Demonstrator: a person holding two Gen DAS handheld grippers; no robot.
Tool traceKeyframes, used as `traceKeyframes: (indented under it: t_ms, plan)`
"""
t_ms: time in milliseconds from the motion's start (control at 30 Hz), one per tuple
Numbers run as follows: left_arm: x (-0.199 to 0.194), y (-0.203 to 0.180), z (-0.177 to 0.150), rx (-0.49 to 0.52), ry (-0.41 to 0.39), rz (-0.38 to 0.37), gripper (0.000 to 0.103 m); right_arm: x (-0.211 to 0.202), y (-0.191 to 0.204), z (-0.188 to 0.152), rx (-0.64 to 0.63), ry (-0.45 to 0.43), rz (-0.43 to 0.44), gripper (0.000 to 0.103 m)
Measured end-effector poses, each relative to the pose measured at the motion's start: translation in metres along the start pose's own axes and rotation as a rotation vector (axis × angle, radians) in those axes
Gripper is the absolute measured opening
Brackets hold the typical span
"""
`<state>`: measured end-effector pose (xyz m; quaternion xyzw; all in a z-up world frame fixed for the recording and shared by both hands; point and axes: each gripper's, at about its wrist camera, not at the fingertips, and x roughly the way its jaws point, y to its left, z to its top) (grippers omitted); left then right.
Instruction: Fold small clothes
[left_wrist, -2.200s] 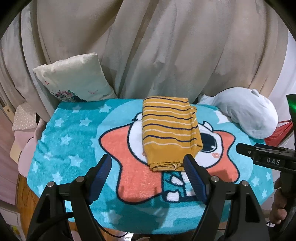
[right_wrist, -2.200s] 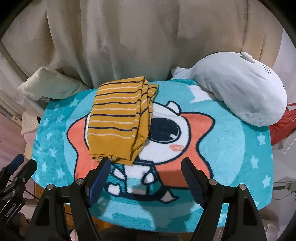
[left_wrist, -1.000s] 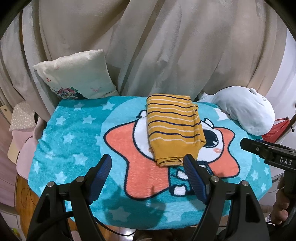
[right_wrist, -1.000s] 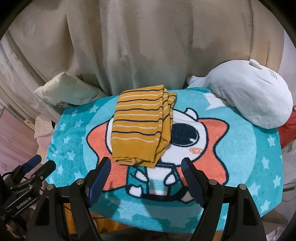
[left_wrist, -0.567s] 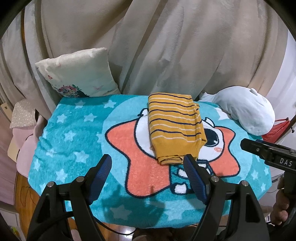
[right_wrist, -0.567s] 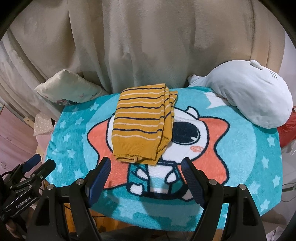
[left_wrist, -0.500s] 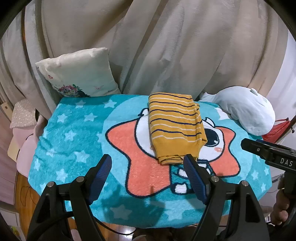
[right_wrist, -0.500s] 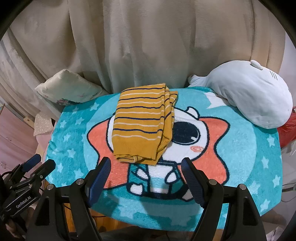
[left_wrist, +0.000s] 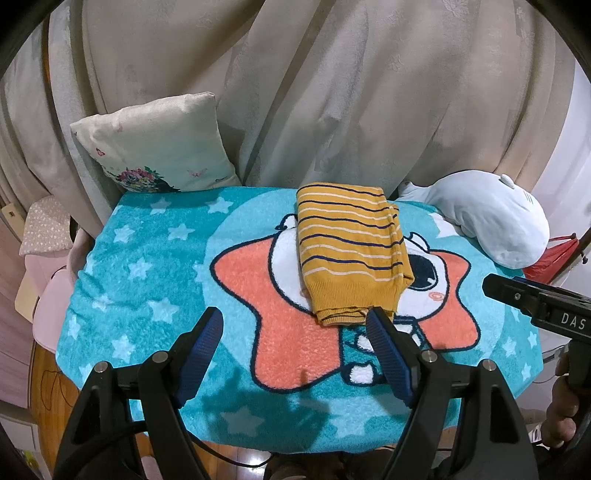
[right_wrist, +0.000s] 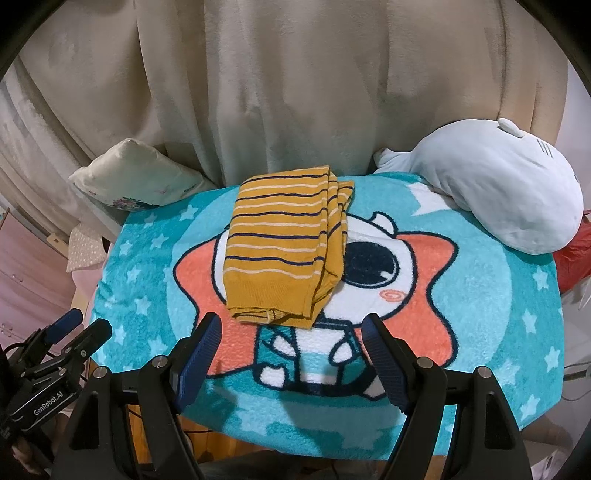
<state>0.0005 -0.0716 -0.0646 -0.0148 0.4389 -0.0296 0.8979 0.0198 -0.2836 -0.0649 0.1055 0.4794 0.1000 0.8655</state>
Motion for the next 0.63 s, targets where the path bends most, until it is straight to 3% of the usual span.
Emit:
traceKeyframes:
  t_ms: [633]
  plan:
    - [0.0068,-0.0032,-0.0033,0.012,0.018,-0.01,0.079,0.0015,-0.0004,-0.0045,0.008,0.012,-0.004,0.082]
